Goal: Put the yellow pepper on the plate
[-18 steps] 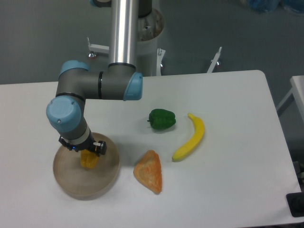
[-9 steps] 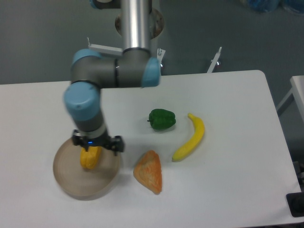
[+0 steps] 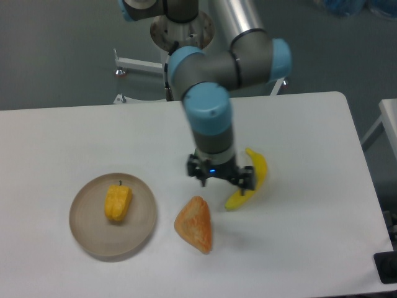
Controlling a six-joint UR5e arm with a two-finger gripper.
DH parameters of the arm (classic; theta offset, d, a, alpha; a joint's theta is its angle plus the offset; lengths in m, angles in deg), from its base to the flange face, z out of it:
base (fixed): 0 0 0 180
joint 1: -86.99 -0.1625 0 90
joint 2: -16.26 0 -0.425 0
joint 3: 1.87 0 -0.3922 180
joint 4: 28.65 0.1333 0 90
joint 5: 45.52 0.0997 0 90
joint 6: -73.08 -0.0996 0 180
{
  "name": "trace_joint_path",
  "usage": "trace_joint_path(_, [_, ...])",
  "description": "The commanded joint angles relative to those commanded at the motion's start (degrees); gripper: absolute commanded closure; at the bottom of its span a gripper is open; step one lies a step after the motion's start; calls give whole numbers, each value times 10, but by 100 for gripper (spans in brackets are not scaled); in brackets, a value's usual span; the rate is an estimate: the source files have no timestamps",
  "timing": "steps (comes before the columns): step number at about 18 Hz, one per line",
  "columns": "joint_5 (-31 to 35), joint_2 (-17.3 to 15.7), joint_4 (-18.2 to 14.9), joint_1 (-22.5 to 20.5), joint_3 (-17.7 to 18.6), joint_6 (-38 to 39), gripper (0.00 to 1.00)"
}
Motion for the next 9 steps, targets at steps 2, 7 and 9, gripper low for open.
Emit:
trace_joint_path(2, [0,18,11,-4,-18,-7,0])
trace_joint_path(7, [0,34,31,-12,-28,-38,0])
trace_joint_path(9, [0,35,32,-17,-27,-46,0])
